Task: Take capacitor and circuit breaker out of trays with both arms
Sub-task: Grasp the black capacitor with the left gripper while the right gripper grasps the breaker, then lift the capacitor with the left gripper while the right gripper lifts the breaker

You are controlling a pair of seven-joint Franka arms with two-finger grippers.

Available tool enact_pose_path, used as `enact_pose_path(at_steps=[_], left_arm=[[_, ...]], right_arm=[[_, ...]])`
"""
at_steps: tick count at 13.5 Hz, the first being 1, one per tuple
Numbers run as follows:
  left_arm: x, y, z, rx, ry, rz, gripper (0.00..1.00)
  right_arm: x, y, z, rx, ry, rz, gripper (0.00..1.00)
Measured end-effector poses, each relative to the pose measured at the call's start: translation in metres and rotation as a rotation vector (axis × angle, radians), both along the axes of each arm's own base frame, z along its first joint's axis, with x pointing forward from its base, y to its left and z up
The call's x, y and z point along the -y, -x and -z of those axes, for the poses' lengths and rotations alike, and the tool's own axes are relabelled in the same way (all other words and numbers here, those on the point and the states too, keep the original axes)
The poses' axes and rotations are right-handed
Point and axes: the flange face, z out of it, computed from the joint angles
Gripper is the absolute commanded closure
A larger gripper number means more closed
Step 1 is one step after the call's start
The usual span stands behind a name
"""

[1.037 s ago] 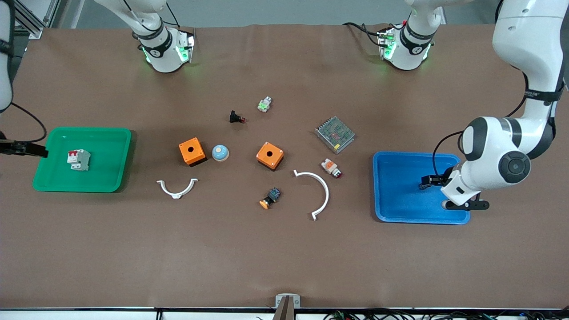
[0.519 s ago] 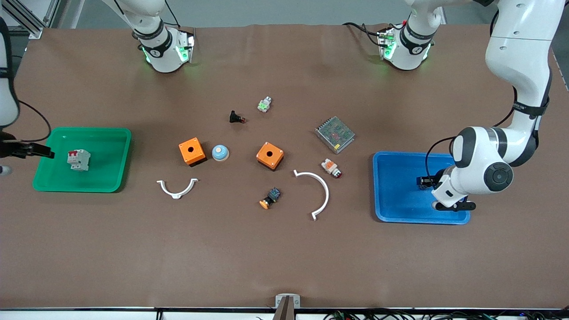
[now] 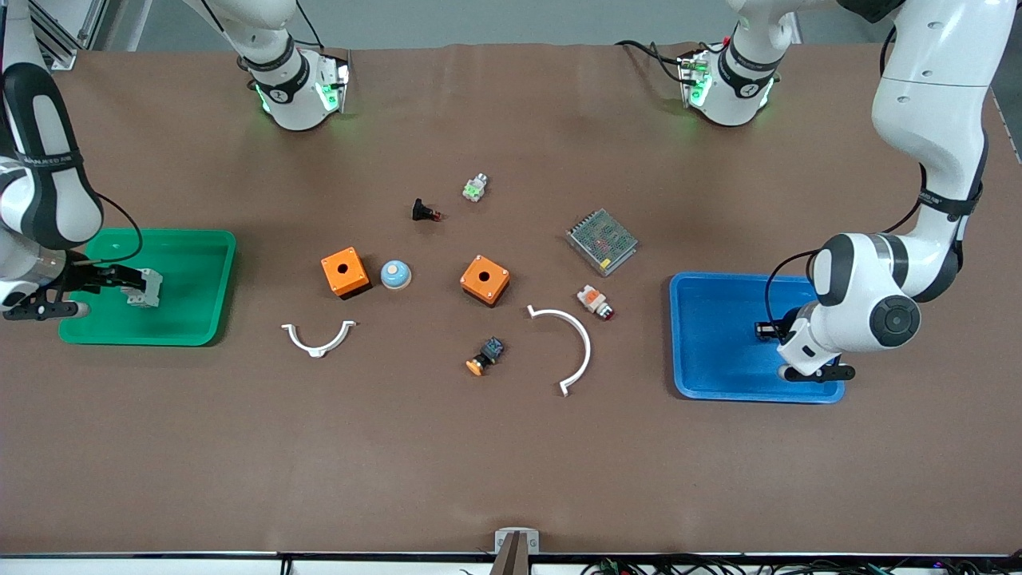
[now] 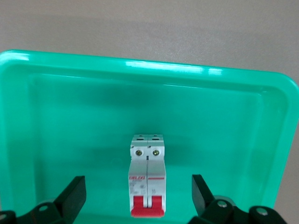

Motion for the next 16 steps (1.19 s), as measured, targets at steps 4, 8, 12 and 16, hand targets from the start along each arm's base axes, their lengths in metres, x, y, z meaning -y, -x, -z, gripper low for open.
enact_pose_path(at_steps=[4, 8, 12, 16], left_arm=[[0.008, -0.004, -0.029, 0.004, -0.001, 0.010, 1.00], [0.078, 0.004, -0.118, 0.034, -0.004, -0.038, 1.00], [0.207, 0.043, -0.144, 0.030, 0.011, -0.074, 1.00], [0.310, 0.086, -0.099, 0.020, 0.004, -0.189, 1.00]], right_arm=[[0.016, 0.010, 0.013, -0.011, -0.013, -0.045, 0.10], [0.019, 0.014, 0.019, -0.021, -0.021, -0.056, 0.48], [0.015, 0.017, 0.024, -0.031, -0.029, -0.059, 0.72], [0.012, 0.015, 0.023, -0.035, -0.033, -0.065, 0.75]])
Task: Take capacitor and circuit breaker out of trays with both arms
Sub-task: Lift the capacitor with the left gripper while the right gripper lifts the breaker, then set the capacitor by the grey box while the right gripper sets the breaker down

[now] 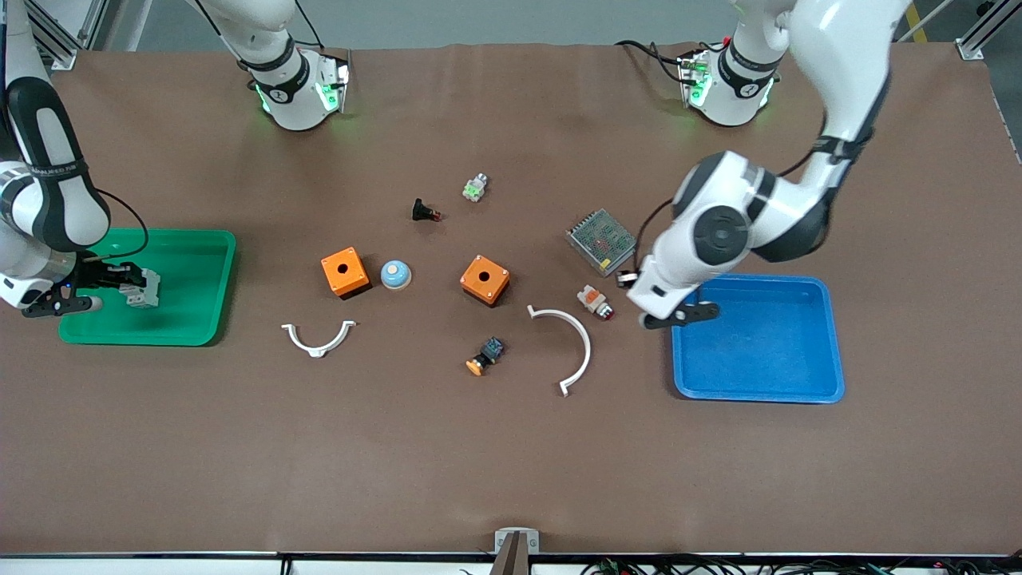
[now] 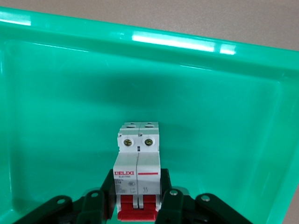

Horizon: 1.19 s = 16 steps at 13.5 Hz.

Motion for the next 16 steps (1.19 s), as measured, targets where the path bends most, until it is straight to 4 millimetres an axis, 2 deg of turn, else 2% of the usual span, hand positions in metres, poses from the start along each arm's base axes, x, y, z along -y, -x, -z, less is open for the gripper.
enact_pose_path(at_steps=[2, 4, 5, 7, 8, 10, 12, 14, 16], left_arm=[[0.049, 0.024, 0.033, -0.002, 0.018, -0.060, 1.00], [0.087, 0.047, 0.063, -0.006, 0.039, -0.107, 1.00], [0.103, 0.057, 0.075, -0.009, 0.047, -0.128, 1.00], [0.125, 0.075, 0.089, -0.024, 0.041, -0.165, 0.98], [0.133, 0.082, 0.094, -0.031, 0.034, -0.178, 0.91], [0.138, 0.089, 0.098, -0.038, 0.022, -0.189, 0.55], [0.136, 0.088, 0.103, -0.034, 0.012, -0.182, 0.01], [0.133, 0.084, 0.103, -0.015, 0.005, -0.171, 0.00], [0.130, 0.069, 0.091, 0.008, 0.012, -0.183, 0.00]], right_arm=[[-0.009, -0.008, -0.012, -0.018, -0.010, 0.007, 0.75], [-0.034, -0.028, -0.043, -0.060, -0.007, 0.081, 0.75], [-0.058, -0.044, -0.064, -0.071, 0.002, 0.100, 0.75], [-0.111, -0.070, -0.092, -0.066, 0.018, 0.114, 0.75], [-0.141, -0.081, -0.098, -0.056, 0.013, 0.137, 0.75], [-0.200, -0.093, -0.099, -0.050, -0.019, 0.181, 0.75], [-0.260, -0.102, -0.103, -0.044, -0.025, 0.211, 0.75], [-0.335, -0.107, -0.111, -0.032, -0.002, 0.260, 0.73], [-0.402, -0.103, -0.108, -0.031, 0.013, 0.254, 0.71]])
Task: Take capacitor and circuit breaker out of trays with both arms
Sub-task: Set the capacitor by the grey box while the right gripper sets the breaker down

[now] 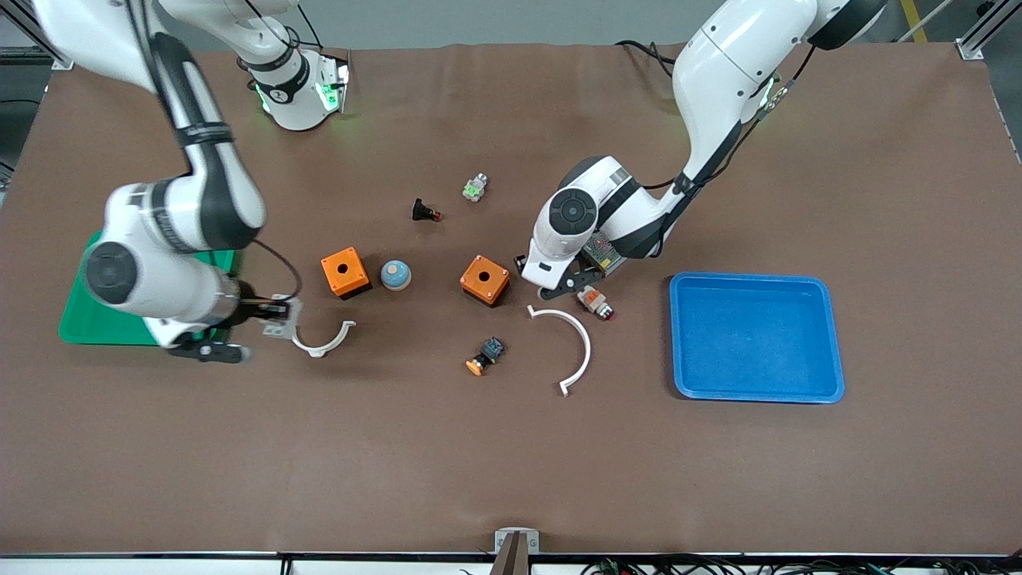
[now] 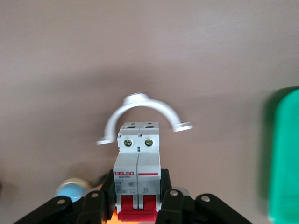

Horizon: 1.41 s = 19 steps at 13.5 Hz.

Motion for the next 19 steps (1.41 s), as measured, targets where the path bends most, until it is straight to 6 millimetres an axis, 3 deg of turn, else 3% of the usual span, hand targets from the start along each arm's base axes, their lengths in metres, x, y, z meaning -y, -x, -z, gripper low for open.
enact_pose_path(at_steps=[2, 4, 5, 7, 10, 11, 12, 13, 16, 17, 19], left_arm=[[-0.019, -0.033, -0.037, 0.037, -0.039, -0.023, 0.00], [-0.052, -0.075, -0.102, 0.109, -0.104, -0.032, 0.00], [-0.076, -0.098, -0.142, 0.150, -0.133, -0.026, 0.00], [-0.127, -0.129, -0.198, 0.176, -0.165, 0.008, 0.00], [-0.216, -0.159, -0.246, 0.190, -0.189, 0.099, 0.00], [-0.245, -0.166, -0.263, 0.202, -0.192, 0.139, 0.00], [-0.272, -0.169, -0.281, 0.214, -0.198, 0.176, 0.00], [-0.296, -0.168, -0.299, 0.221, -0.207, 0.213, 0.00], [-0.349, -0.154, -0.349, 0.218, -0.219, 0.292, 0.00], [-0.362, -0.149, -0.361, 0.218, -0.203, 0.300, 0.00], [-0.386, -0.139, -0.381, 0.214, -0.173, 0.316, 0.00]], right_arm=[[-0.051, 0.006, 0.017, -0.001, 0.007, -0.009, 0.71], [-0.082, 0.004, 0.042, -0.007, 0.001, 0.040, 0.71], [-0.098, 0.002, 0.056, -0.014, -0.014, 0.059, 0.71], [-0.121, -0.001, 0.080, -0.023, -0.048, 0.086, 0.71], [-0.138, 0.000, 0.100, -0.024, -0.055, 0.109, 0.69], [-0.139, 0.000, 0.102, -0.023, -0.054, 0.112, 0.66], [-0.139, 0.000, 0.103, -0.023, -0.053, 0.114, 0.37], [-0.138, 0.000, 0.103, -0.023, -0.053, 0.117, 0.00], [-0.139, -0.003, 0.092, -0.033, -0.044, 0.178, 0.00], [-0.142, -0.001, 0.076, -0.057, -0.039, 0.180, 0.00], [-0.141, 0.006, 0.015, -0.098, -0.039, 0.167, 0.00]])
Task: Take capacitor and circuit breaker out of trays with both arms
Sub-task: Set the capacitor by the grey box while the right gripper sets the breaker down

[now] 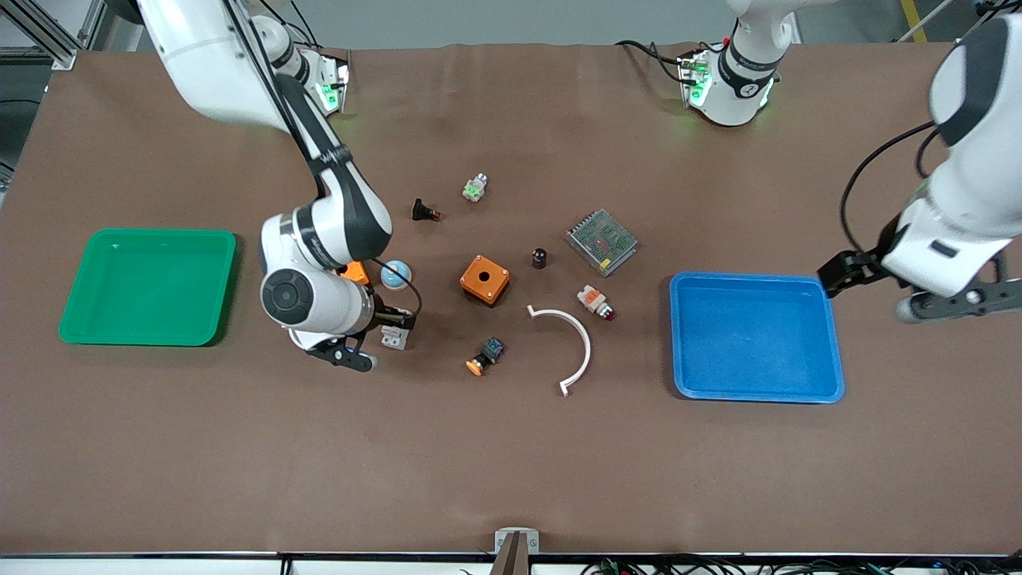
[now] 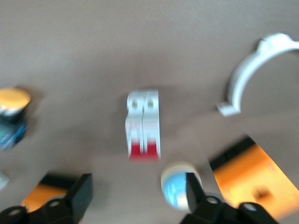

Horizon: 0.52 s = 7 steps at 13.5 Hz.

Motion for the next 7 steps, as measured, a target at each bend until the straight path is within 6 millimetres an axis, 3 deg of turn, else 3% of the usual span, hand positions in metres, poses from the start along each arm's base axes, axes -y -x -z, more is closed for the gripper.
enact_pose_path(at_steps=[2, 4, 5, 7], left_arm=[[-0.009, 0.010, -0.015, -0.006, 0.009, 0.008, 0.00], [-0.004, 0.023, -0.027, -0.006, 0.015, 0.009, 0.00], [0.001, 0.029, -0.029, -0.009, 0.011, 0.014, 0.00], [0.008, 0.042, -0.032, -0.012, 0.016, 0.018, 0.00]], right_arm=[[0.025, 0.014, -0.078, -0.022, 0.001, 0.001, 0.00], [0.067, 0.033, -0.142, -0.001, 0.013, -0.016, 0.00], [0.090, 0.044, -0.162, 0.015, 0.021, -0.023, 0.00], [0.133, 0.060, -0.182, 0.043, 0.029, -0.027, 0.00]])
